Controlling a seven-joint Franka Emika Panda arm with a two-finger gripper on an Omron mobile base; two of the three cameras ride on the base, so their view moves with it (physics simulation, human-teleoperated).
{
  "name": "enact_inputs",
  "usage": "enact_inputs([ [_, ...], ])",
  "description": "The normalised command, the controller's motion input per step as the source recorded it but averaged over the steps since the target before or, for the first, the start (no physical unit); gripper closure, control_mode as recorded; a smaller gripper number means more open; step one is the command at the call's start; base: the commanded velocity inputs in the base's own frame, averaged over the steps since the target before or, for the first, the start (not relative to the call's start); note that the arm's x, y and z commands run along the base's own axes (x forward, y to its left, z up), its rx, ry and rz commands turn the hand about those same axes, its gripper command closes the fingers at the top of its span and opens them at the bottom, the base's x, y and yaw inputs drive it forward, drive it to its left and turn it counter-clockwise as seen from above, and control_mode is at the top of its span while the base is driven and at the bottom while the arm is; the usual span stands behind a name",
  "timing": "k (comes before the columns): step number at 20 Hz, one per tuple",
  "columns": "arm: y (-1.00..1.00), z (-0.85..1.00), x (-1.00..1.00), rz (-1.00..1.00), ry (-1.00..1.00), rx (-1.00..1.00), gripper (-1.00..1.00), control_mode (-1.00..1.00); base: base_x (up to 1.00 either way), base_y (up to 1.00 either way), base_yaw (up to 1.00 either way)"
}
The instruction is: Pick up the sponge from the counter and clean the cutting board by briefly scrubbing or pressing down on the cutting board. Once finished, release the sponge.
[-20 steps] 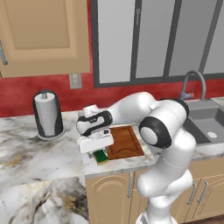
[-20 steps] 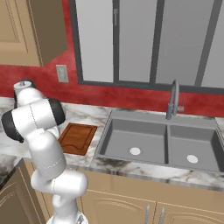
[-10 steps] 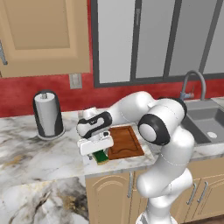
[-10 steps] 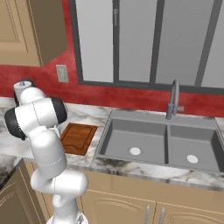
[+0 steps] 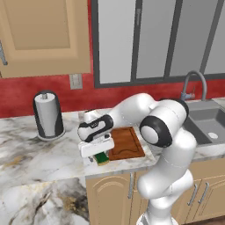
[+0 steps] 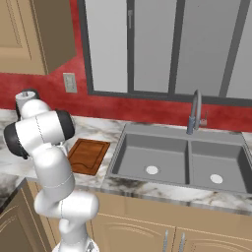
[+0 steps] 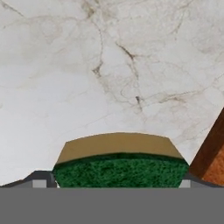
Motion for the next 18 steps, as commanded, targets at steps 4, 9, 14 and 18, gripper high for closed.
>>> enact_inputs([
  [4,0.02,-0.25,-0.11,0.00,-0.01,0.00,1.00,-1.00,0.00,0.00,0.00],
  [9,0.03,-0.07,-0.03,0.00,0.00,0.00,1.00,-1.00,0.00,0.00,0.00],
  [14,-0.04,0.00,-0.10,0.00,0.00,0.00,1.00,-1.00,0.00,0.00,0.00],
  [18,-0.26,0.32,-0.31,0.00,-0.06,0.02,1.00,-1.00,0.00,0.00,0.00],
])
